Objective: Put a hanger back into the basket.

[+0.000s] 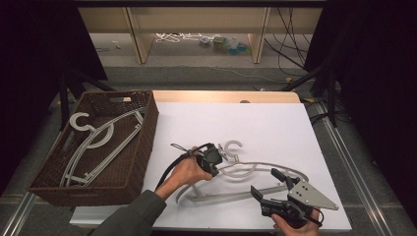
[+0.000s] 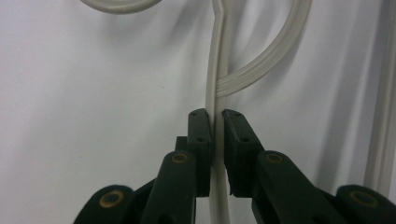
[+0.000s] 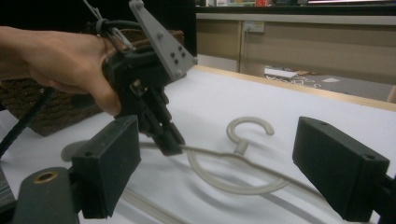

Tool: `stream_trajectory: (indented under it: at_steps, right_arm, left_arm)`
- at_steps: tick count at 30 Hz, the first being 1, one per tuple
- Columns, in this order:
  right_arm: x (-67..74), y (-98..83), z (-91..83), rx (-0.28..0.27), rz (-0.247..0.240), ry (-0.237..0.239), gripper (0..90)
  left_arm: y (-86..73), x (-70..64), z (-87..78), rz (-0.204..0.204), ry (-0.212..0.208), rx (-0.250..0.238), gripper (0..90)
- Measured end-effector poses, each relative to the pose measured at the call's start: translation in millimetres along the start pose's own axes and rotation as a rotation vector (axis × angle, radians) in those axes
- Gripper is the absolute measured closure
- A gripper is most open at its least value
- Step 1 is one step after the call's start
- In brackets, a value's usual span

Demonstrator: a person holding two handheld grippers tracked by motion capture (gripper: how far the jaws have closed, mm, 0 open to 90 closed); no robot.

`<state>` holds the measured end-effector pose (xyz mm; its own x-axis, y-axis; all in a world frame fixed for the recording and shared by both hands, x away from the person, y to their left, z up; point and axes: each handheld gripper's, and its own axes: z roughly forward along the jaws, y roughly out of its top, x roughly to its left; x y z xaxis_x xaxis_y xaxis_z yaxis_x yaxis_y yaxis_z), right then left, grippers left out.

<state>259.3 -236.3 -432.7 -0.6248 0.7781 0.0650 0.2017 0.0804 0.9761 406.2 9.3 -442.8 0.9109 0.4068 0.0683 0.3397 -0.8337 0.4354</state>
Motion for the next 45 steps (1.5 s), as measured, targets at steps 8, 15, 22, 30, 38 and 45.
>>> stream_trajectory:
  at_steps: [8, 15, 22, 30, 38, 45]
  right_arm:
    - [-0.3, 0.0, -0.2, 0.007, -0.004, 0.001, 16.0]
    - [-0.1, 0.0, -0.1, 0.002, 0.004, -0.001, 16.0]
    - [-0.2, 0.0, 0.1, 0.002, 0.0, 0.0, 16.0]
    - [-0.9, -0.1, -0.5, 0.007, 0.002, -0.002, 15.9]
    - [-0.5, 0.1, -0.6, 0.022, -0.007, -0.02, 15.9]
    - [-1.3, -0.2, -0.5, 0.017, -0.006, -0.015, 16.0]
  left_arm:
    - [3.6, 6.7, -21.3, 0.001, 0.042, -0.038, 81.9]
    - [5.7, 18.9, -49.1, -0.019, 0.084, -0.073, 81.9]
    - [8.8, 34.6, -90.0, -0.031, 0.138, -0.113, 81.8]
    - [-3.6, 54.2, -132.0, -0.105, 0.161, -0.185, 81.9]
    - [-22.5, 70.7, -171.9, -0.148, 0.176, -0.226, 81.8]
    - [-43.7, 83.4, -201.5, -0.186, 0.225, -0.253, 81.9]
